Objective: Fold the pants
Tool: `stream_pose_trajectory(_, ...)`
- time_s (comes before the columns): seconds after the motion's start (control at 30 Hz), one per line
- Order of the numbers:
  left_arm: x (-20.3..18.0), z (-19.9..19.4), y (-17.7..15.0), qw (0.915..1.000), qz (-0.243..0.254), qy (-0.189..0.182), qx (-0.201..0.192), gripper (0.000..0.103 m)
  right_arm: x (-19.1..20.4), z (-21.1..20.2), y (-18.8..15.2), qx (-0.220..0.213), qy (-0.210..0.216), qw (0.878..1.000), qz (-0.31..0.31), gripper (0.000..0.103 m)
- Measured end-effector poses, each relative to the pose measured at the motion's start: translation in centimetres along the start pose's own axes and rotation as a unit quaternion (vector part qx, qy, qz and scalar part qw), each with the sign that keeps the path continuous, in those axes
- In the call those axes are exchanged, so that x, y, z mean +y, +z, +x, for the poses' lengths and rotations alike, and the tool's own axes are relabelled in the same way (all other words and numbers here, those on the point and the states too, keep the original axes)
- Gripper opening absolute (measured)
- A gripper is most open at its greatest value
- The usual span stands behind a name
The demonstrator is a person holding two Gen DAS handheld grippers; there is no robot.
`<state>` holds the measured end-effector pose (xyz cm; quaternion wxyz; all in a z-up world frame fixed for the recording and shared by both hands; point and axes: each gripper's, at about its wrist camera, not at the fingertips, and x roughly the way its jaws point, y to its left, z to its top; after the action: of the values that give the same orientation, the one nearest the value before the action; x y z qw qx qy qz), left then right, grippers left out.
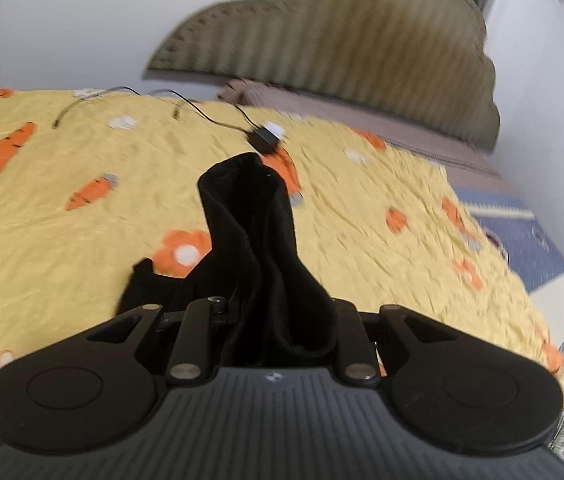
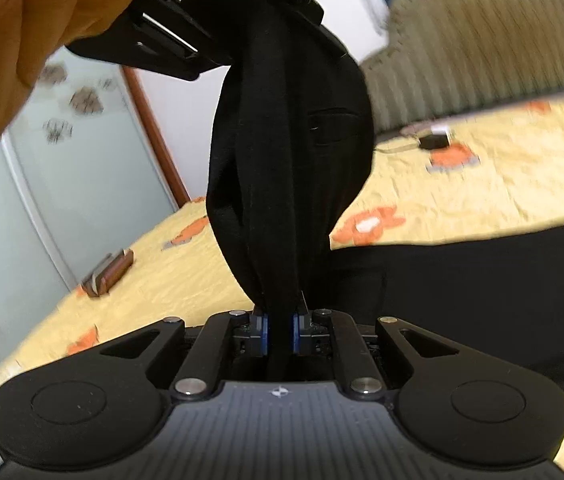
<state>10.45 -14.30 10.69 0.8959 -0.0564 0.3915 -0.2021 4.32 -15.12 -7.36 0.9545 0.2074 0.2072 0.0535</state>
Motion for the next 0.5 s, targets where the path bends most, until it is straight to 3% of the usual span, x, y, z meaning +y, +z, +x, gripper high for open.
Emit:
stream_pose_trajectory(0.23, -4.2, 5.3, -1.7, 0.9979, 0.041, 0.000, 0.051, 0.019, -3.9, -0.1, -0.9, 0.012, 0.020, 0.995, 0.100, 0.010)
stream_pose_trajectory(0.5, -7.6, 8.4, -3.5, 0.9930, 0.091, -0.001, 0.075, 0.020, -7.0, -0.7, -1.8, 0.015, 0.025, 0.986, 0.165, 0.010)
